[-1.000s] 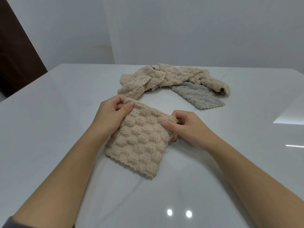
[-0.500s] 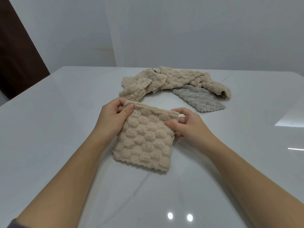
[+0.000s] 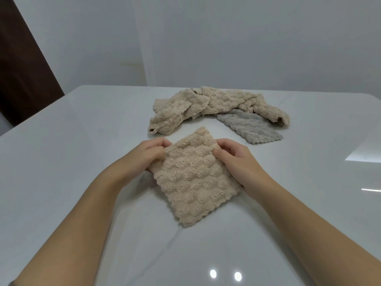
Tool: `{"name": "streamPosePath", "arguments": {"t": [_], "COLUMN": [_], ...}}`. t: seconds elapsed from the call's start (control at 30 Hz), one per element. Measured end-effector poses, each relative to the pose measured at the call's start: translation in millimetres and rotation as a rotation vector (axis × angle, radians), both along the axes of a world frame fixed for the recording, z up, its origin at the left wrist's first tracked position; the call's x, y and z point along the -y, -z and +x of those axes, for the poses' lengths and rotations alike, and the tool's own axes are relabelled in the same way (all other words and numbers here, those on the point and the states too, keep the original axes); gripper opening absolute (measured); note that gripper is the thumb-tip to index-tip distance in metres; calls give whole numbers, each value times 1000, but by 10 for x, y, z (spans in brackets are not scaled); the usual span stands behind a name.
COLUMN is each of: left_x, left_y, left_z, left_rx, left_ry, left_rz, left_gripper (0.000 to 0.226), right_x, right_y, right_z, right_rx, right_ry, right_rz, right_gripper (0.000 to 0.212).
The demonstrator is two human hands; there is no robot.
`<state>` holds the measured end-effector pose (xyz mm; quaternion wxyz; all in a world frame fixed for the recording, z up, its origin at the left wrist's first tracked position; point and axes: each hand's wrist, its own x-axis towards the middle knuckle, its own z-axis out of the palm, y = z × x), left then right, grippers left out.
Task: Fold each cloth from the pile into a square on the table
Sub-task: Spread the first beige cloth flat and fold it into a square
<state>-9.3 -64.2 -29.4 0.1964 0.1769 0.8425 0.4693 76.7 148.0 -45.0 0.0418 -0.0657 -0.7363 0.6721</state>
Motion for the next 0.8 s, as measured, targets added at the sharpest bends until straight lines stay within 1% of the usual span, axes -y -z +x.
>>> {"name": "streamPosePath", "arguments": {"t": [0.03, 0.07, 0.13, 0.17, 0.2, 0.23, 0.3, 0.37, 0.4, 0.43, 0.5, 0.53, 0.57, 0.6, 0.63, 0.67, 0.73, 0.77, 0.8], "left_x": [-12, -10, -30, -59, -61, -102, -130, -121, -92, -50, 51, 91, 118, 138, 137, 126, 76, 32, -17], "left_y": [-17, -14, 40, 50, 78, 94, 95, 73, 57, 40, 9, 6, -13, -17, -38, -30, -31, -20, 2], "left_z": [10, 40, 83, 117, 151, 137, 125, 89, 75, 65, 67, 66, 83, 69, 62, 31, 6, 23, 63], "left_rx": [-5, -20, -44, -54, -75, -103, -142, -97, -53, -1, 82, 128, 185, 237, 288, 311, 309, 289, 253], "left_ry": [9, 42, 84, 65, 47, 10, -99, -206, -214, -199, -60, 56, 159, 226, 242, 225, 185, 189, 224], "left_rz": [-33, -26, 32, 46, 64, 93, 188, 303, 366, 401, 347, 295, 254, 238, 247, 258, 223, 173, 122], "left_gripper": [7, 17, 46, 52, 49, 39, 18, 8, 11, 21, 40, 45, 45, 40, 33, 34, 52, 56, 54], "right_x": [7, 18, 55, 71, 82, 81, 50, -3, -30, -54, -89, -98, -109, -113, -112, -104, -72, -46, -25], "right_y": [-9, -13, -9, 1, 6, 4, -8, -31, -40, -41, -58, -73, -86, -103, -119, -137, -137, -127, -111], "right_z": [1, 9, 22, 21, 23, 26, 35, 39, 36, 23, -3, -11, -20, -17, -8, 9, 29, 23, 11], "right_rx": [-16, -28, -42, -51, -55, -48, 5, 69, 98, 114, 100, 83, 71, 73, 87, 102, 95, 80, 65], "right_ry": [-34, -71, -132, -151, -164, -172, -195, -192, -163, -111, 4, 35, 44, 28, -11, -69, -166, -187, -188], "right_rz": [34, 65, 110, 123, 128, 131, 142, 175, 156, 89, -105, -177, -215, -224, -212, -175, -35, 28, 69], "right_gripper": [19, 20, 20, 19, 18, 19, 32, 42, 42, 39, 28, 20, 13, 10, 10, 11, 16, 22, 27]}}
